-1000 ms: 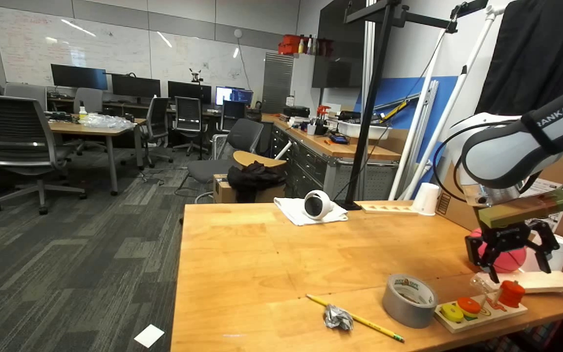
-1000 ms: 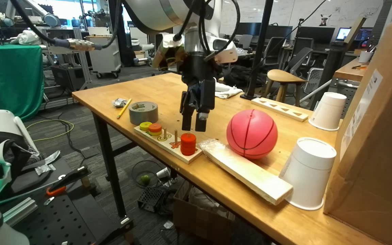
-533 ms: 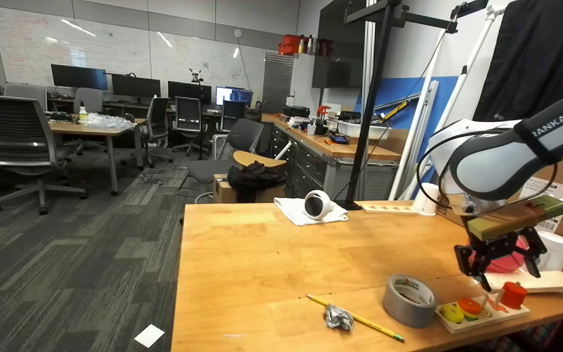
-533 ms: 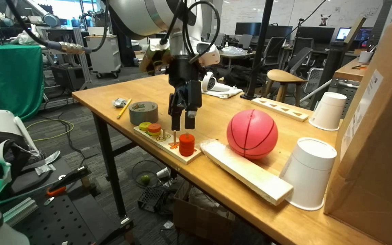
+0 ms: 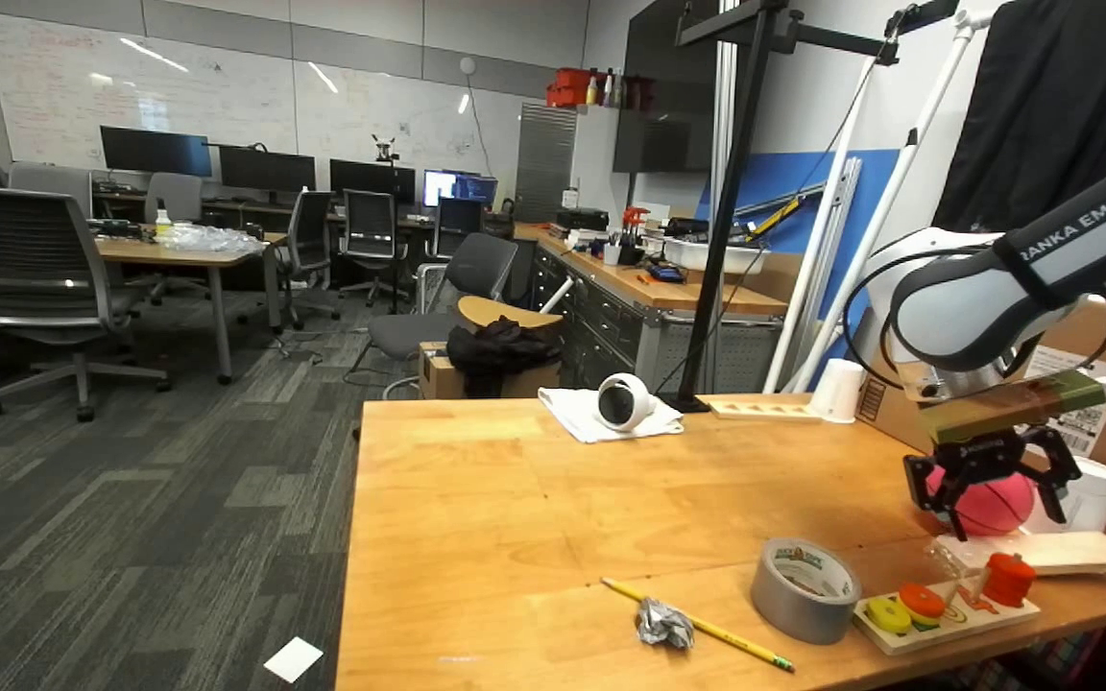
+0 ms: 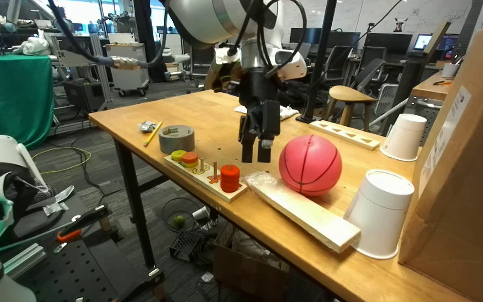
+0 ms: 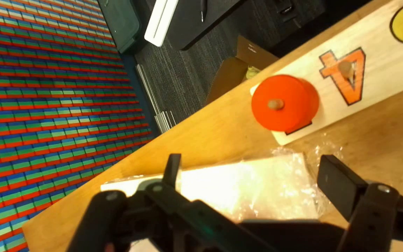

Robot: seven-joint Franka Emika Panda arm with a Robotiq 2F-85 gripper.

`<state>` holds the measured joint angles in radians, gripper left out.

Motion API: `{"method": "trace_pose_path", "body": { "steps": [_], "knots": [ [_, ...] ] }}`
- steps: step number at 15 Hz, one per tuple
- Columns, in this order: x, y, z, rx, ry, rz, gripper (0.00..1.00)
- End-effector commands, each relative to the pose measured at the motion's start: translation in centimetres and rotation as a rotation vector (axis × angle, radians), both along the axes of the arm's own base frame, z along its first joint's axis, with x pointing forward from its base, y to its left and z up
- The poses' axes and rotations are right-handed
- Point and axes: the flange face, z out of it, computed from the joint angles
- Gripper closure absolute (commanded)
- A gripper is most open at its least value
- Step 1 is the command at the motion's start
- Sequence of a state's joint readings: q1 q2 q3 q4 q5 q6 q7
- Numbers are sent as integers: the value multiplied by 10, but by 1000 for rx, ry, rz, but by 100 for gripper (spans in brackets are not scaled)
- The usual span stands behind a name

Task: Move the ball to the right

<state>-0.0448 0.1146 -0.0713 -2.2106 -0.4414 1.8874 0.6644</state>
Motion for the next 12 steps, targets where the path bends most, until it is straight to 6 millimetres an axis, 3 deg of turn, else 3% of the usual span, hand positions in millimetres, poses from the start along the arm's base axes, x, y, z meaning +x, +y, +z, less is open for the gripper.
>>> {"method": "trace_pose_path", "body": {
  "steps": [1, 4, 6, 12],
  "knots": [
    [33, -13, -2, 37, -25, -62, 0],
    [55, -14, -2, 58, -52, -81, 0],
    [69, -11, 26, 26, -151, -41, 0],
    [92, -10, 143, -146, -400, 105, 0]
  ]
}}
